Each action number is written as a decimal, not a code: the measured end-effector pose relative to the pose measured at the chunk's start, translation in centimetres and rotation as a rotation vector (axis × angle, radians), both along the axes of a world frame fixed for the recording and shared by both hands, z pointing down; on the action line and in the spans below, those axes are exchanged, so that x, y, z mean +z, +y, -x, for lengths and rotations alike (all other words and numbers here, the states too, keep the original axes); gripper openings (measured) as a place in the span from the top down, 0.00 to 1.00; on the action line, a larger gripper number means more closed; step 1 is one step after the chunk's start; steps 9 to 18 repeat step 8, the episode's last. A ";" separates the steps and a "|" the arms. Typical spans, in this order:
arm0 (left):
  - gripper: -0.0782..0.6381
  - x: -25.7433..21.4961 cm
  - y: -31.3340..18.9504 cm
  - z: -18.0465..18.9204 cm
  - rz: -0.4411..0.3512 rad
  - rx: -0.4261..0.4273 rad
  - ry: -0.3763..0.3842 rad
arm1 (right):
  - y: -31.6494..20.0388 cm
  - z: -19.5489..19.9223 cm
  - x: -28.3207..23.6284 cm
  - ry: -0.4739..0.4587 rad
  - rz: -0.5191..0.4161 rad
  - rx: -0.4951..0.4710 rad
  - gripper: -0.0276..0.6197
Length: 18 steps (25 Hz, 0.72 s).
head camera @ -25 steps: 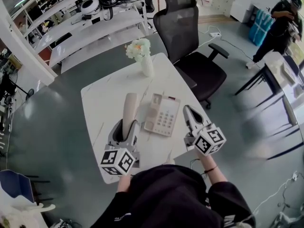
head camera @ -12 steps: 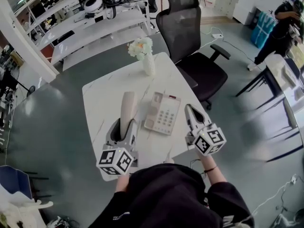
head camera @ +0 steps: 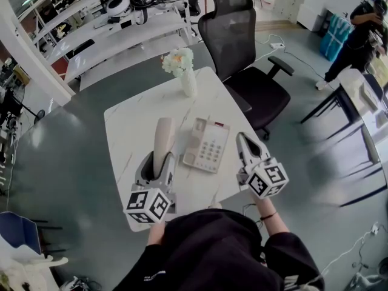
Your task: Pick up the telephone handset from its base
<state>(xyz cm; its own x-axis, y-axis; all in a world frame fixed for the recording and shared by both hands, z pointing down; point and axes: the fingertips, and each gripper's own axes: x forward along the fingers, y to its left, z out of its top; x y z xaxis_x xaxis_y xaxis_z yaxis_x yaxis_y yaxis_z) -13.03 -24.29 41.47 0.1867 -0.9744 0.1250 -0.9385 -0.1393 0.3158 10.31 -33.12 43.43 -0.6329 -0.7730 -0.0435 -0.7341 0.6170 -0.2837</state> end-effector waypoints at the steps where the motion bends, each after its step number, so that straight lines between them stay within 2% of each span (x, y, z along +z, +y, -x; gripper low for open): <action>1: 0.59 0.1 -0.1 0.0 0.002 0.001 -0.001 | -0.1 -0.1 0.0 0.000 -0.001 0.001 0.97; 18: 0.59 0.2 -0.6 -0.3 0.011 -0.001 0.000 | -0.5 -0.4 -0.3 0.008 -0.006 0.006 0.97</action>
